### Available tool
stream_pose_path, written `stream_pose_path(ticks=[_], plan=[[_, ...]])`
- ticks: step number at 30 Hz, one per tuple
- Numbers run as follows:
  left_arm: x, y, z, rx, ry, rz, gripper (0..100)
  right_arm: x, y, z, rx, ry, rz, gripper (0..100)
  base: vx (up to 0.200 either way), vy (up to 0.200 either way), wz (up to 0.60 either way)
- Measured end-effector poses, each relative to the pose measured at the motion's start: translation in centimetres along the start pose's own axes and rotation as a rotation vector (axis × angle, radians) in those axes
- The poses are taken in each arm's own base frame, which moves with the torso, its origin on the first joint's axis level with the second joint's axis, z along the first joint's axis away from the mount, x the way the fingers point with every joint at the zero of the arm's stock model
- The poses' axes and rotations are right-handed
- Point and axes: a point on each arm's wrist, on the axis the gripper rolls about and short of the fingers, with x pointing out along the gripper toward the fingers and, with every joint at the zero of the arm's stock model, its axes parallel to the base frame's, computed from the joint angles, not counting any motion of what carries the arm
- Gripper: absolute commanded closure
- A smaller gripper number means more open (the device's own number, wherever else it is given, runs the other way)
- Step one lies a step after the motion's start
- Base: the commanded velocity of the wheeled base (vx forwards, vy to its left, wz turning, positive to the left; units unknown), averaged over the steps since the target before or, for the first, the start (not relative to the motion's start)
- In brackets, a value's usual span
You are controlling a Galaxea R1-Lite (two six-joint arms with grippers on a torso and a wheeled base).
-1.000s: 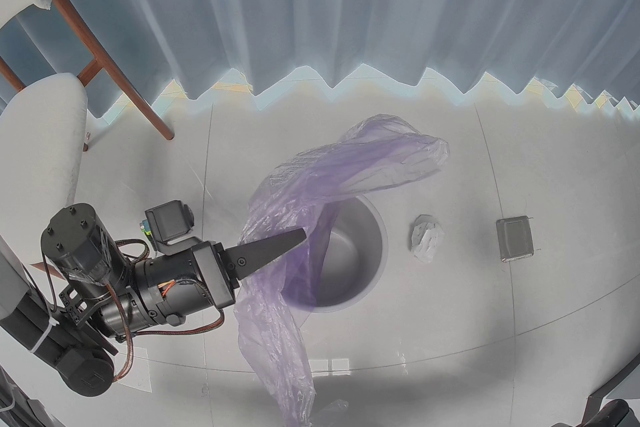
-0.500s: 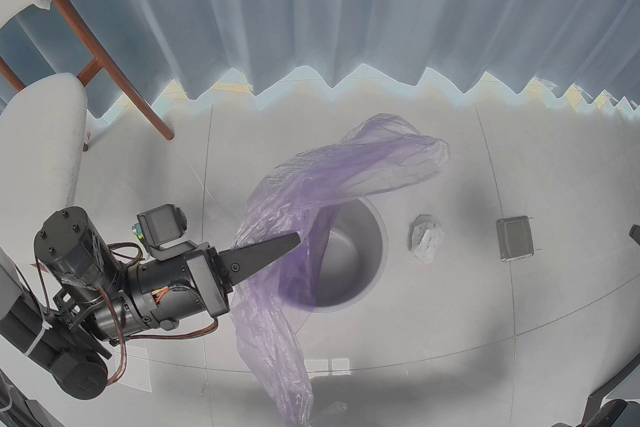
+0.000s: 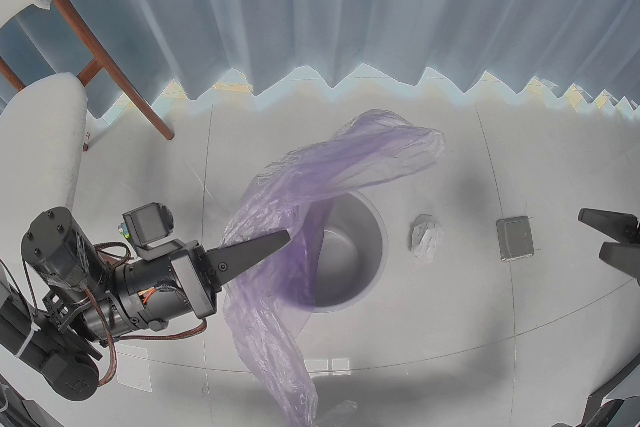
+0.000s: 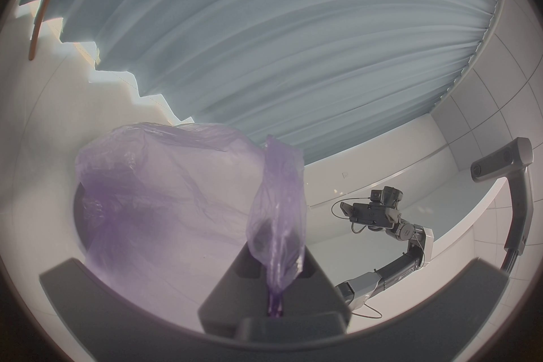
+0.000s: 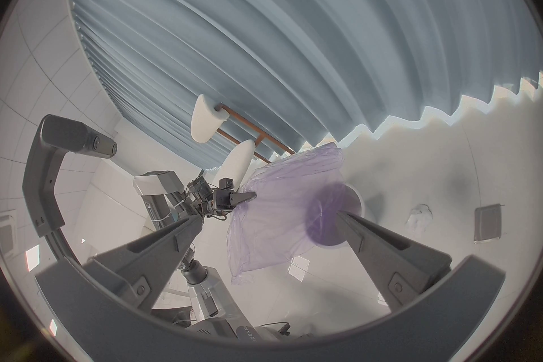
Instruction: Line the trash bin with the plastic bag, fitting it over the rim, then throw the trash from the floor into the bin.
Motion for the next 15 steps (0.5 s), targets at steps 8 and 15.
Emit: stream_pose_path(ticks=[8,15], plan=[[0.0,0.6,0.4,0.004,-0.014,0.019,100,1.2,-1.2,-1.0,0.028,0.013,0.01,0,0.0,0.0,0.0],[0.1,0.6,0.3,0.002,-0.011,0.018,100,3.1,-3.4,-0.8,0.11,0.057,-0.046,0,0.0,0.0,0.0]])
